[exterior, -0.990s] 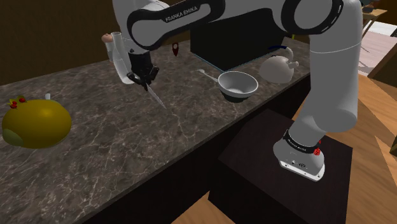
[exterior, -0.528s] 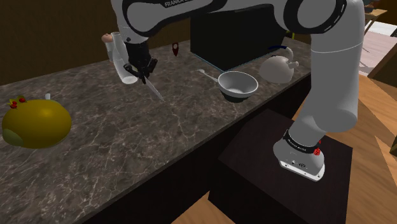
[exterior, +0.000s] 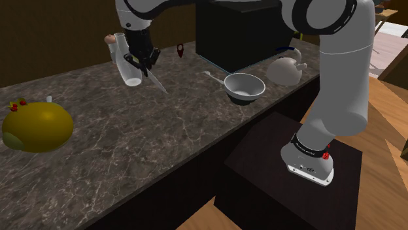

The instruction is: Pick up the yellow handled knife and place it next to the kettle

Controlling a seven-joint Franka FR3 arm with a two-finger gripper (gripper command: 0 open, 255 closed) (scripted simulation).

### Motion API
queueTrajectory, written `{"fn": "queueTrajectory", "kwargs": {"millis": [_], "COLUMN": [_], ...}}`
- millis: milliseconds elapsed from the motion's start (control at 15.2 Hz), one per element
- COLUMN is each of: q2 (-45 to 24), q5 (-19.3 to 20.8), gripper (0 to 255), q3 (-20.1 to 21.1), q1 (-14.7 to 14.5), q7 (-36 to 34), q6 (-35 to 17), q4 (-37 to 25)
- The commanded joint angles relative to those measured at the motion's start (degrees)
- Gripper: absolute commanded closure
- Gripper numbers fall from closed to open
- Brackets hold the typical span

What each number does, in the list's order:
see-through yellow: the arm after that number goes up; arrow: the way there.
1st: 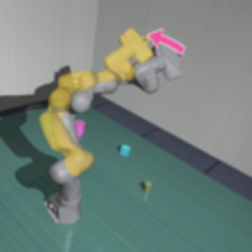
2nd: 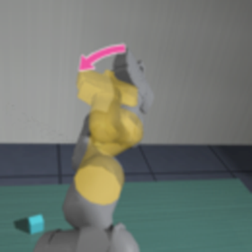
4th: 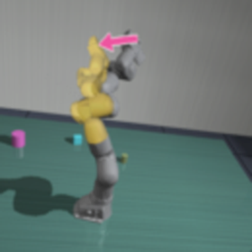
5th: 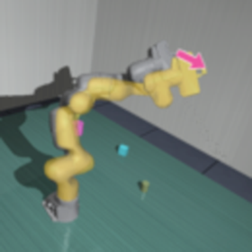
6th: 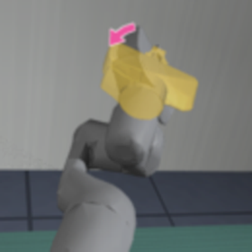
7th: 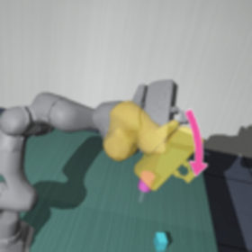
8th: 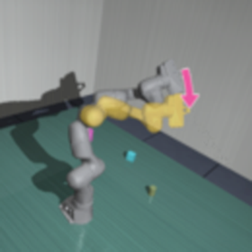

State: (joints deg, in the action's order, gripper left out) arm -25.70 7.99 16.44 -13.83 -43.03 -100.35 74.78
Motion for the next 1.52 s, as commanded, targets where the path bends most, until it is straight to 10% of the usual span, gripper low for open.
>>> {"fn": "queueTrajectory", "kwargs": {"millis": [0,924,1452], "q2": [0.1,-3.4,15.9], "q5": [0.0,0.8,-4.8], "gripper": [255,255,255], "q3": [0.0,0.0,-1.5], "q1": [-0.1,-2.0,7.4], "q7": [0.0,0.4,8.6], "q6": [1.5,14.1,4.9], "q4": [-1.4,-17.5,10.3]}}
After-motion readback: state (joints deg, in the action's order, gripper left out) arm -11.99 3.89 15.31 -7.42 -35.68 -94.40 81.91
